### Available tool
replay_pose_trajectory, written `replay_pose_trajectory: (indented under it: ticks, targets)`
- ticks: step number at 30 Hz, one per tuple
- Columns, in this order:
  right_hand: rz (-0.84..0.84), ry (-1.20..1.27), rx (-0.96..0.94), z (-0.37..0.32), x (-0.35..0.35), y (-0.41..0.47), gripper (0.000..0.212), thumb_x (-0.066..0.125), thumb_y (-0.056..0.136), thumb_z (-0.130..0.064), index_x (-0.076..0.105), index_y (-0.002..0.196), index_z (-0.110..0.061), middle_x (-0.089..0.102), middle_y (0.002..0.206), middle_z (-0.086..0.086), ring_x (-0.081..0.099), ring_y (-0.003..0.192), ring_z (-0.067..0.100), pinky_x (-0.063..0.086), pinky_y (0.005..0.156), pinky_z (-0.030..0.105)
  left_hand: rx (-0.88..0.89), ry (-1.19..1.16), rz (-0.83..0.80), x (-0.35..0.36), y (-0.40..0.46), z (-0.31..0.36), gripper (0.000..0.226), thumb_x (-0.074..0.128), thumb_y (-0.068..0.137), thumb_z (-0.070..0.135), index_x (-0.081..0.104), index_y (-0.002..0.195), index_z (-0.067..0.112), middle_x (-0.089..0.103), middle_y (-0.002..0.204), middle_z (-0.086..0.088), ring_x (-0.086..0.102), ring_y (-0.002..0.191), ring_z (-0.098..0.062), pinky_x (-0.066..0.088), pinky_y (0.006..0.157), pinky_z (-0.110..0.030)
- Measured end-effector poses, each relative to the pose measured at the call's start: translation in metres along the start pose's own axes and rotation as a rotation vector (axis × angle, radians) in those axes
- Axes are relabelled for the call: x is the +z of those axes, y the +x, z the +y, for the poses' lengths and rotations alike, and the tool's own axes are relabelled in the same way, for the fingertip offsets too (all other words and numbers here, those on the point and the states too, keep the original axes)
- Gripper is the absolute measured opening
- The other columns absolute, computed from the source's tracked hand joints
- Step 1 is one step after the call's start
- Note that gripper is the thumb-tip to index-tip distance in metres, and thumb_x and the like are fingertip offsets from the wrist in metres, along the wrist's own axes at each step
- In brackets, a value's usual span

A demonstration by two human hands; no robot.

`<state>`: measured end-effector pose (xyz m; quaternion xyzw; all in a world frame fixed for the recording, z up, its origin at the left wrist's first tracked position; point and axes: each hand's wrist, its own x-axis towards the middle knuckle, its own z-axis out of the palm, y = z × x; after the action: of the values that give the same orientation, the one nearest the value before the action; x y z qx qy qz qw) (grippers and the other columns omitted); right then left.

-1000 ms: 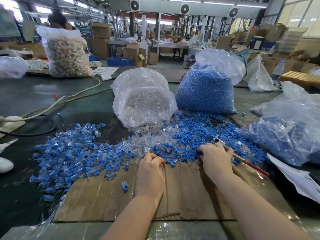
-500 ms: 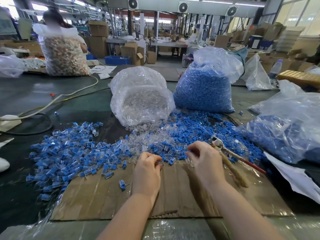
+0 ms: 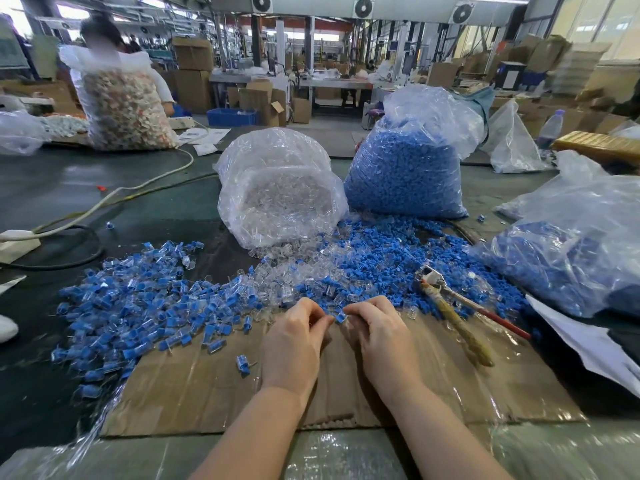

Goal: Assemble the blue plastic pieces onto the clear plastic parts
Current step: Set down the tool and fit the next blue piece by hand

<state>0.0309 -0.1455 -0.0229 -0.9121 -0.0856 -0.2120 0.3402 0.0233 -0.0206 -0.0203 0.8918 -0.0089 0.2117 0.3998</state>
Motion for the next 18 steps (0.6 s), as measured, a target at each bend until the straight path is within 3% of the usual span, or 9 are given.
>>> replay_pose_trajectory:
  ticks: [6,12,18]
  targets:
    - [0.004,0.014,-0.024,0.000,0.000,-0.003,0.005,0.061,0.088,-0.012,0.065,0.091,-0.012,0.063,0.088,-0.001,0.057,0.082,0.018,0.038,0.072,0.024,0.009,-0.131,-0.071,-0.003,0.000,-0.002,0.003,0.067,0.083,0.016,0.064,0.084,0.017,0.064,0.078,0.005,0.060,0.074,-0.009,0.051,0.073,-0.027]
    - [0.098,0.024,-0.089,-0.004,-0.003,-0.004,0.002,0.067,0.083,-0.009,0.067,0.083,-0.011,0.056,0.085,-0.001,0.053,0.080,0.017,0.039,0.073,0.022,-0.063,-0.207,-0.117,-0.002,0.004,-0.006,0.013,0.069,0.082,0.014,0.062,0.081,0.025,0.066,0.075,0.009,0.063,0.073,-0.006,0.050,0.071,-0.018]
    - [0.059,0.166,-0.026,-0.002,-0.003,-0.005,0.004,0.065,0.085,-0.013,0.065,0.083,-0.016,0.065,0.075,-0.008,0.059,0.070,0.007,0.047,0.067,0.026,-0.079,-0.234,-0.133,-0.002,0.006,-0.011,0.024,0.065,0.085,0.012,0.061,0.081,0.035,0.066,0.080,0.014,0.062,0.079,-0.001,0.048,0.074,-0.013]
